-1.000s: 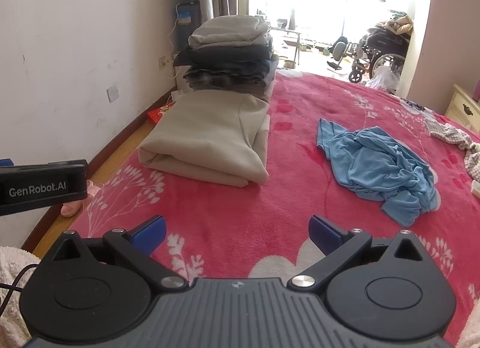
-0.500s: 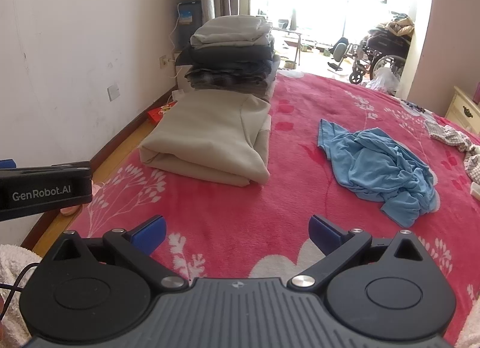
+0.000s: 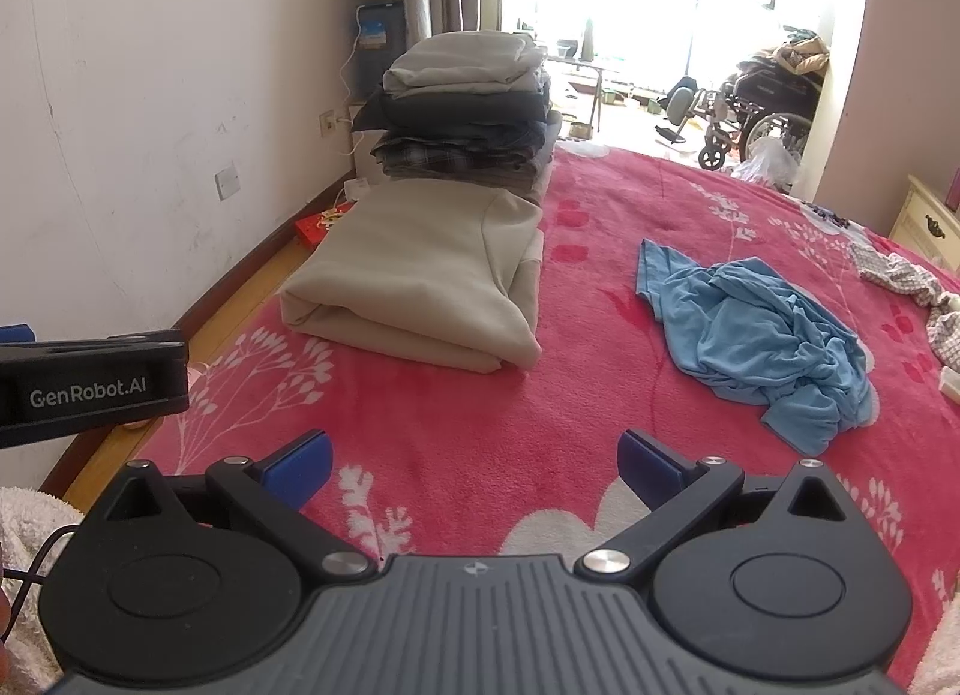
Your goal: Fold clothes
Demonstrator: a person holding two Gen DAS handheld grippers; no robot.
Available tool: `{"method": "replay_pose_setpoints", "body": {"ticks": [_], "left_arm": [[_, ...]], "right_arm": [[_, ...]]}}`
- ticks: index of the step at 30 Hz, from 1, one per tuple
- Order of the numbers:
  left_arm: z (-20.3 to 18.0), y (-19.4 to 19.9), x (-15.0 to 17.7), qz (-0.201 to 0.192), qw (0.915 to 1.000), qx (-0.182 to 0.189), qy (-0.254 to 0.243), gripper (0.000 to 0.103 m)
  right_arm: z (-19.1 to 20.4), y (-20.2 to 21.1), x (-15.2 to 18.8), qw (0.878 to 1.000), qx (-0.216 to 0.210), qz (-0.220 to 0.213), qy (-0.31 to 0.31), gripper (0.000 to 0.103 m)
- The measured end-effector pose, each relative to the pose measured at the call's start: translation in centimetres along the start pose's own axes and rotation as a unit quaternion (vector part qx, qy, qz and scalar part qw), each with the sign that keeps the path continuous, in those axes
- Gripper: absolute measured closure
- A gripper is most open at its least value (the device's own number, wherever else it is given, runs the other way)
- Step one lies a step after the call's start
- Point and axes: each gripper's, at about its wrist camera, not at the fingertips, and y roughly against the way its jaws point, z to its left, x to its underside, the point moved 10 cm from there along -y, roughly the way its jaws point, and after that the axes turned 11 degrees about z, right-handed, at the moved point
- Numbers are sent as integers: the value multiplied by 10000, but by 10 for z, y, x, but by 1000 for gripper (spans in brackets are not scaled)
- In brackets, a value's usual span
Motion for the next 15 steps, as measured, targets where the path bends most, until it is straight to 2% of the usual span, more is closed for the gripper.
{"method": "replay_pose_setpoints", "body": {"ticks": [15], "left_arm": [[-2,1,-2,-8,10000,-51,-25,0]], "right_arm": [[1,0,-2,10000,9,-2,-3,0]]}}
